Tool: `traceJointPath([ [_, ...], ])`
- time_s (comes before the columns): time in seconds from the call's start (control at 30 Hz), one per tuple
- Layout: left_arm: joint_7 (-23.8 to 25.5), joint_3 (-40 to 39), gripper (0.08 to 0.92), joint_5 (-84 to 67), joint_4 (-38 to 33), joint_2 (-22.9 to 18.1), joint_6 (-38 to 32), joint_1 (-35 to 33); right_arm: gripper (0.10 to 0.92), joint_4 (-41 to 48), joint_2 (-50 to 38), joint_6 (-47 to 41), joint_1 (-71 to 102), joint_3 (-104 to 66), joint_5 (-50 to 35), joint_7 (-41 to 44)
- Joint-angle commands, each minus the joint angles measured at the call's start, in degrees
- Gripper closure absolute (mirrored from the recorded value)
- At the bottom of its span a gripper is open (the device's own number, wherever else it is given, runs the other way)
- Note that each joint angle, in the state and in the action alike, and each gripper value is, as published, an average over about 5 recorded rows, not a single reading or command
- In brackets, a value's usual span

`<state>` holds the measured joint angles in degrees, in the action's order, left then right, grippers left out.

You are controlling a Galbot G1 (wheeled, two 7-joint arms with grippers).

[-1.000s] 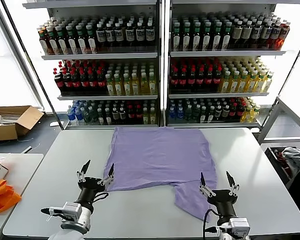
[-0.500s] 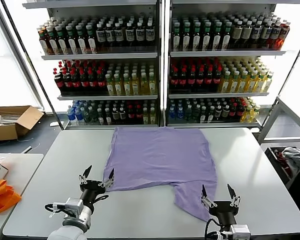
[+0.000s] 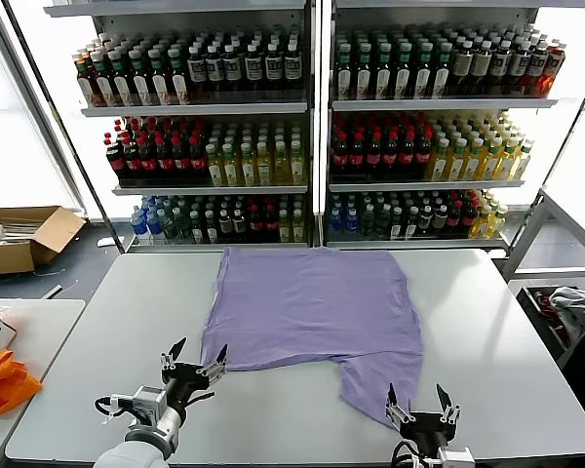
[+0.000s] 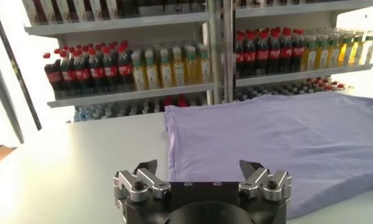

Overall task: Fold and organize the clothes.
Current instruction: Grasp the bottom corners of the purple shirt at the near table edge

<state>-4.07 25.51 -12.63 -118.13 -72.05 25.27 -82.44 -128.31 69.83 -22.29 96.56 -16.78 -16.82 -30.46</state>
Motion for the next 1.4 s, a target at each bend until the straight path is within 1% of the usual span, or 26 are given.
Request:
traceJointPath([
  [0.03,-0.03,-0.03,0.177,-0.50,2.47,-0.16,1.31,1.26,0.203,0.47,0.76,-0.55,0.07,0.33,-0.68,-0.68],
  [0.63,-0.17,-0.15,0.177,-0.78,6.18,-1.04,0.55,3.18,0.203,1.68,2.84,-1.46,-0.45,1.77,0.03,-1.36],
  [1.4,0.32,-0.65,0.177,0.34,6.68,-0.60,0.63,2.04,0.203,4.18,3.38,-0.80,-0.25,2.56,-0.39,-1.05],
])
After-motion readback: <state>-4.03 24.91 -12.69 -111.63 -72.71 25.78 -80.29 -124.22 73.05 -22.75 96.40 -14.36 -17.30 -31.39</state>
